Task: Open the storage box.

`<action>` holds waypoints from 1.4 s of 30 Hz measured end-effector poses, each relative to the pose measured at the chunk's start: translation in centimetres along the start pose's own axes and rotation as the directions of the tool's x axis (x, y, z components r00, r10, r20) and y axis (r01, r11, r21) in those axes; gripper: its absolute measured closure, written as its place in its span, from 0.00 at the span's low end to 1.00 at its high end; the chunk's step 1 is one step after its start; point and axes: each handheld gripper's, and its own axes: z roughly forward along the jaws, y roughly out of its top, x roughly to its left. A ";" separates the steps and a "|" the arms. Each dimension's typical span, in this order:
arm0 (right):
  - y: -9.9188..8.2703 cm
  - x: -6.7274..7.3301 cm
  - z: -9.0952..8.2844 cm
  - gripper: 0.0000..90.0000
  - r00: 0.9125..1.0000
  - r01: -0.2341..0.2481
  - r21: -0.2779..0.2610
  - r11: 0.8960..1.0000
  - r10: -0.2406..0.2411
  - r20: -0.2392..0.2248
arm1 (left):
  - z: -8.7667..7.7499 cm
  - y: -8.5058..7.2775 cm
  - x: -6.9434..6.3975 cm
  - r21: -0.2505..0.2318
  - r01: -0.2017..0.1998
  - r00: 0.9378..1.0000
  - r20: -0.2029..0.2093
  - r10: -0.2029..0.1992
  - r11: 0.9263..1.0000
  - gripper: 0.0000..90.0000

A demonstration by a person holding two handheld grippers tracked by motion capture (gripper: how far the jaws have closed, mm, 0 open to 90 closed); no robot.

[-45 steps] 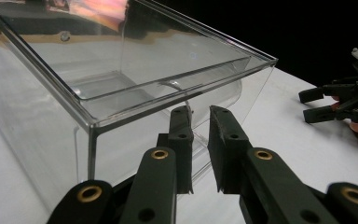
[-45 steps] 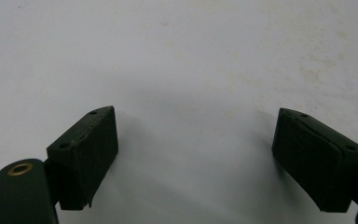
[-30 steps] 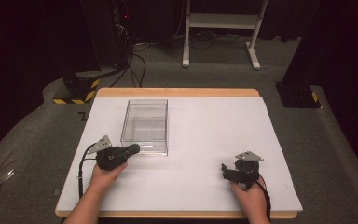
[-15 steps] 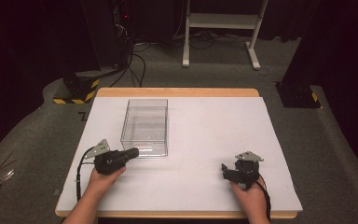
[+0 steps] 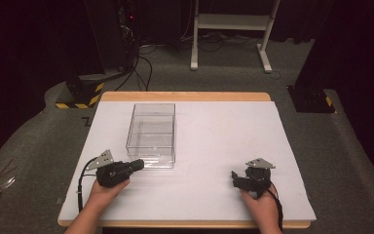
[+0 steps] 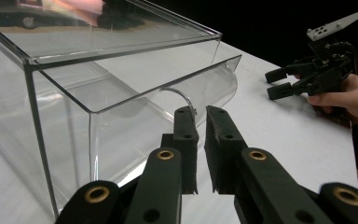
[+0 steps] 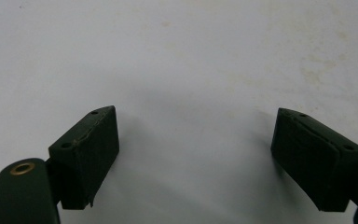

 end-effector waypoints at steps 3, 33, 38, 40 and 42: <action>0.0 0.0 0.0 0.17 1.000 0.000 0.000 1.000 0.000 0.000 | -0.2 -0.2 -0.2 -0.003 -0.001 1.000 0.007 0.001 1.000 0.92; 0.0 0.1 -0.1 0.18 1.000 0.000 -0.001 1.000 0.000 -0.002 | -2.7 -2.2 -3.9 -0.006 -0.013 0.999 0.047 0.014 1.000 0.93; 0.0 0.1 -0.1 0.18 1.000 0.002 -0.002 1.000 -0.002 -0.002 | -3.0 -2.5 -4.3 -0.012 -0.010 0.998 0.060 0.011 1.000 0.94; 0.0 0.1 -0.1 0.18 1.000 0.002 -0.002 1.000 -0.002 -0.002 | -3.2 -2.6 -4.4 -0.011 -0.011 0.998 0.065 0.011 1.000 0.94; 0.0 0.1 -0.1 0.18 1.000 0.002 -0.002 1.000 -0.002 -0.002 | -3.2 -2.6 -4.5 -0.011 -0.008 0.998 0.066 0.009 1.000 0.94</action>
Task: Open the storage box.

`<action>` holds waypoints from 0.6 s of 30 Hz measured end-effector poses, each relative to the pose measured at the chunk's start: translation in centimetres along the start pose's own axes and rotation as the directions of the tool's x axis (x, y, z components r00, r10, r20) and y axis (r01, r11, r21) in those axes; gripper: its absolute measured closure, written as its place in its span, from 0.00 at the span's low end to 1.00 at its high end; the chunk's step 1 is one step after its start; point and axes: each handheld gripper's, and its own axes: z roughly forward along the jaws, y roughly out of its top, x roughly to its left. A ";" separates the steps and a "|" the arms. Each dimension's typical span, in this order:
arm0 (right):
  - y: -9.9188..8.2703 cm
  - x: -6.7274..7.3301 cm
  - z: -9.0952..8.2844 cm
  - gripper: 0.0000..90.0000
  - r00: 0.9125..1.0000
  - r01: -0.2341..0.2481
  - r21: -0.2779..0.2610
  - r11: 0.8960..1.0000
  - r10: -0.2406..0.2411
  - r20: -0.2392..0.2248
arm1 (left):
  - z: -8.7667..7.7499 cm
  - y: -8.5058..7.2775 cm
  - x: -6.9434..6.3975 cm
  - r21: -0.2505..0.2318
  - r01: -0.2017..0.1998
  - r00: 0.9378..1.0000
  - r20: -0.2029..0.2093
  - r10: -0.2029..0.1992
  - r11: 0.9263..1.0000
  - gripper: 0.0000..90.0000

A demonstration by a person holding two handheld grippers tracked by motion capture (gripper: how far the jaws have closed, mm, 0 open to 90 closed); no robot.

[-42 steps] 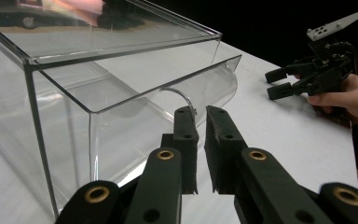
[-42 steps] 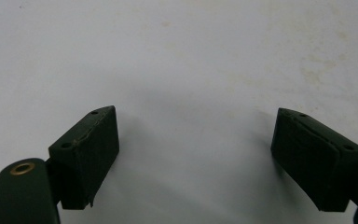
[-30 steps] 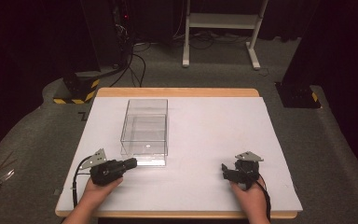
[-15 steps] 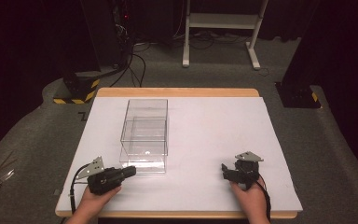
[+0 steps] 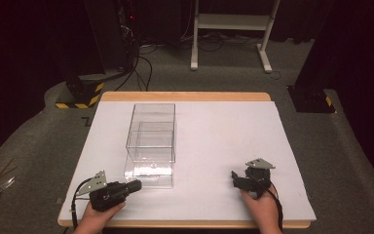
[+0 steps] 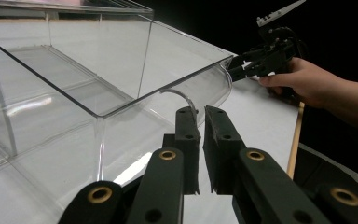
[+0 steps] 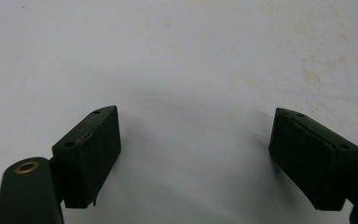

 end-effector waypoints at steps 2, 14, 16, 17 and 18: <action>0.0 0.0 0.0 0.18 1.000 0.000 0.000 1.000 0.000 0.000 | -0.2 -0.1 -0.1 -0.001 -0.004 1.000 0.005 0.004 1.000 0.94; 0.0 0.0 0.0 0.19 1.000 0.002 -0.001 1.000 -0.002 0.000 | -1.2 -0.6 -0.9 -0.005 -0.003 0.999 0.034 0.004 1.000 0.94; 0.0 0.0 0.0 0.19 1.000 0.003 -0.001 1.000 -0.003 0.000 | -1.3 -0.7 -1.1 -0.003 -0.004 0.999 0.038 0.004 1.000 0.94; 0.0 0.0 0.0 0.19 1.000 0.005 -0.002 1.000 -0.005 0.000 | -1.3 -0.8 -1.2 -0.004 -0.005 0.999 0.040 0.005 1.000 0.94; 0.0 0.0 0.0 0.19 1.000 0.004 -0.001 1.000 -0.004 0.000 | -1.4 -0.8 -1.3 -0.004 -0.005 0.999 0.043 0.005 1.000 0.94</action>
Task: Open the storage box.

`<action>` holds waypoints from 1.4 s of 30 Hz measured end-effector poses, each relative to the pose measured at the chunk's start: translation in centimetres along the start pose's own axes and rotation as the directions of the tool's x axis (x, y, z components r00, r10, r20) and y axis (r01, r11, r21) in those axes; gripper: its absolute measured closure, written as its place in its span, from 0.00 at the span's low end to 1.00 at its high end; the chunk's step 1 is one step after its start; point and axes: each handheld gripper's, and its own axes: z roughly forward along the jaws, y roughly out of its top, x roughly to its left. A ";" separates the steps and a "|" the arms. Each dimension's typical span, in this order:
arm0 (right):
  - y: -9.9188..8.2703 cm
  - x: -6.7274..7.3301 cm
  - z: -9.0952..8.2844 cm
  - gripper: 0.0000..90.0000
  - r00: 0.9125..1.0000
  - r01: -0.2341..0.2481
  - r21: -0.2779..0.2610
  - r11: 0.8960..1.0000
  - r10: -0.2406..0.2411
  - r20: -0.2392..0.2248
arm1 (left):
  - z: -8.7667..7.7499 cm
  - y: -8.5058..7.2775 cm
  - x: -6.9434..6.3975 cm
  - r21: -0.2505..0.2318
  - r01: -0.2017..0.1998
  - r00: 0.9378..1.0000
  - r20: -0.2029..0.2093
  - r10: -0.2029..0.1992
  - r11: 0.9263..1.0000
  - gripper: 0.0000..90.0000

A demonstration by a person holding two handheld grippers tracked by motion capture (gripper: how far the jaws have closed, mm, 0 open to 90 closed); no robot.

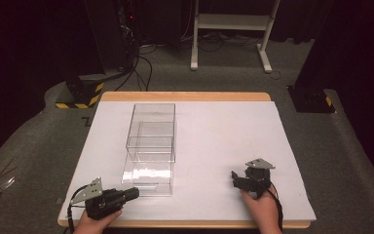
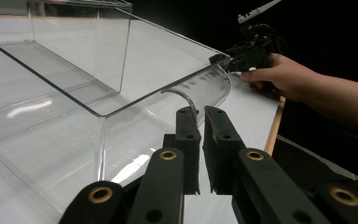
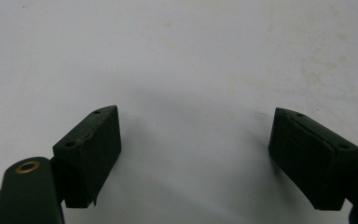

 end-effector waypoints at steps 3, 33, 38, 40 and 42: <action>0.0 0.0 0.0 0.19 1.000 -0.001 0.000 1.000 0.001 0.000 | -0.1 -0.1 -0.2 0.002 -0.003 1.000 0.004 0.003 1.000 0.94; 0.0 0.0 0.0 0.19 1.000 -0.001 0.000 1.000 0.001 -0.001 | -2.2 0.7 -0.6 -0.020 -0.007 0.999 -0.052 0.006 1.000 0.81; 0.0 0.0 0.0 0.19 1.000 -0.001 0.000 1.000 0.001 0.000 | -3.0 1.2 -0.4 -0.057 -0.004 0.996 -0.084 -0.001 0.998 0.82; 0.0 0.0 0.0 0.19 1.000 -0.001 0.000 1.000 0.001 0.000 | -3.1 1.4 -0.4 -0.060 -0.013 0.995 -0.099 0.007 0.998 0.82; 0.0 0.0 0.0 0.19 1.000 0.000 0.000 1.000 0.000 0.000 | -3.2 1.7 -0.3 -0.067 -0.012 0.995 -0.104 0.005 0.998 0.82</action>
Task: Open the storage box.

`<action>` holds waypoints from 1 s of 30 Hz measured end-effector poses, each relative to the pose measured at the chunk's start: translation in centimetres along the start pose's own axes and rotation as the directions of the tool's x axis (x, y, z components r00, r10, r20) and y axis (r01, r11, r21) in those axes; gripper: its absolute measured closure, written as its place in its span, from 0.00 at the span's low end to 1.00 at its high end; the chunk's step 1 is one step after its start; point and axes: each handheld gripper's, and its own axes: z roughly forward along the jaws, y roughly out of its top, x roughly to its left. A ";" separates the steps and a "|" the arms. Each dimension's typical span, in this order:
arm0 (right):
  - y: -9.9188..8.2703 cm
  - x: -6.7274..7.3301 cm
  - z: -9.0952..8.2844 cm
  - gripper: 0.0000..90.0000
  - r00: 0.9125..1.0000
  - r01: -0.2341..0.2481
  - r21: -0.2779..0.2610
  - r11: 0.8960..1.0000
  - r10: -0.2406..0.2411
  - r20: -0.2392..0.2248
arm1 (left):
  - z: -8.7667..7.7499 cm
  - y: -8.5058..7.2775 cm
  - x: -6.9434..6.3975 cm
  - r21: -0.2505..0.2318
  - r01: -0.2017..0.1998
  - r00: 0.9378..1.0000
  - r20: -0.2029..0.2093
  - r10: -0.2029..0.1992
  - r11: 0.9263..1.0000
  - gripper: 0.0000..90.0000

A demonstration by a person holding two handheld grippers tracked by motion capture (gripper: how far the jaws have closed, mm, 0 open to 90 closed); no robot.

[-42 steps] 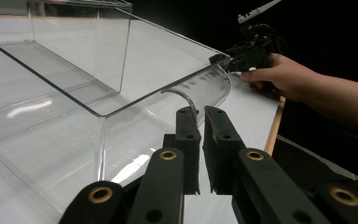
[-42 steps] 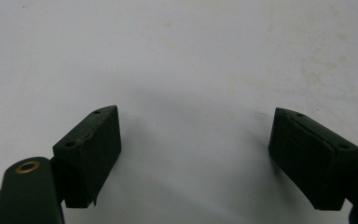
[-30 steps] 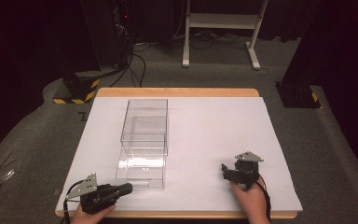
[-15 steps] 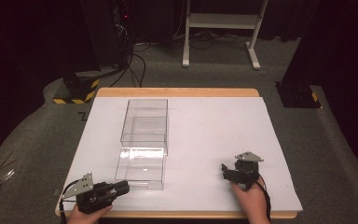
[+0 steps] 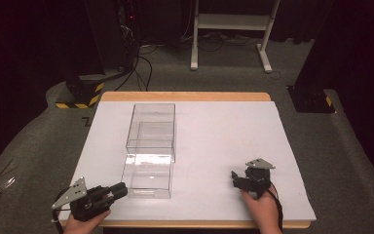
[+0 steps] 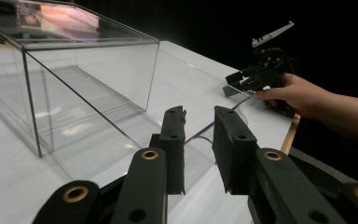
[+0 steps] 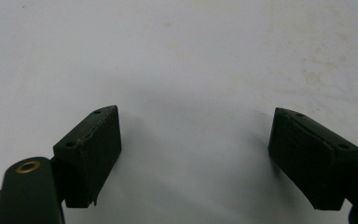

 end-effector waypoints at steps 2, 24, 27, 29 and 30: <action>0.0 0.0 0.0 0.19 1.000 0.000 0.000 1.000 0.000 0.000 | -0.1 0.3 0.2 -0.007 -0.006 1.000 -0.007 0.006 1.000 0.82; 0.0 0.0 0.0 0.19 1.000 -0.003 0.001 1.000 0.003 -0.001 | 0.8 0.8 5.8 0.097 0.046 0.846 -0.533 0.013 0.994 0.61; 0.0 0.0 0.0 0.19 1.000 -0.003 0.001 1.000 0.003 -0.001 | 1.9 -0.5 6.7 0.198 0.069 0.814 -0.578 0.060 0.978 0.59; 0.0 0.0 0.0 0.19 1.000 -0.003 0.001 1.000 0.003 -0.002 | 2.4 -1.1 6.9 0.226 0.083 0.800 -0.596 0.070 0.970 0.57; 0.0 0.0 0.0 0.19 1.000 -0.003 0.002 1.000 0.003 -0.002 | 2.5 -1.4 7.1 0.235 0.092 0.795 -0.603 0.071 0.968 0.57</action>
